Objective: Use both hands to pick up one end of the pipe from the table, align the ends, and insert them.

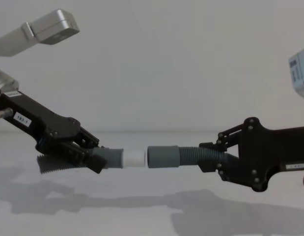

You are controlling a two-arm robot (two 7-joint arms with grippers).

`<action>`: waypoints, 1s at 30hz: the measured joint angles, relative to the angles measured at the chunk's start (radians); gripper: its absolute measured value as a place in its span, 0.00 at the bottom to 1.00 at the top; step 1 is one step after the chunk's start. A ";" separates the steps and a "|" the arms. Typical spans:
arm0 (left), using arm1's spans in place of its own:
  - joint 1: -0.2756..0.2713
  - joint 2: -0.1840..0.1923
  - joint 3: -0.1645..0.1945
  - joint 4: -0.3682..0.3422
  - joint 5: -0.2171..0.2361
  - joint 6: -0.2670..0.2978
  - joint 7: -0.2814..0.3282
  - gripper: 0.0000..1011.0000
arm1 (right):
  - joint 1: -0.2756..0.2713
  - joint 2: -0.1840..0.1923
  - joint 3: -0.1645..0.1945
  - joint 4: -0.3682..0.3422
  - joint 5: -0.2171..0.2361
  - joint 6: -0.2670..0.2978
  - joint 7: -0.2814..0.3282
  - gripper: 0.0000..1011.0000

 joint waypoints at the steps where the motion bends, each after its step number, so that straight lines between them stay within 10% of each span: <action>1: 0.000 0.000 0.000 0.000 0.000 0.000 0.000 0.35 | 0.000 0.000 0.000 0.000 0.000 0.000 0.000 0.22; 30: 0.000 0.000 0.000 0.000 0.000 0.000 0.000 0.35 | 0.019 -0.014 -0.014 0.026 -0.008 -0.019 0.005 0.22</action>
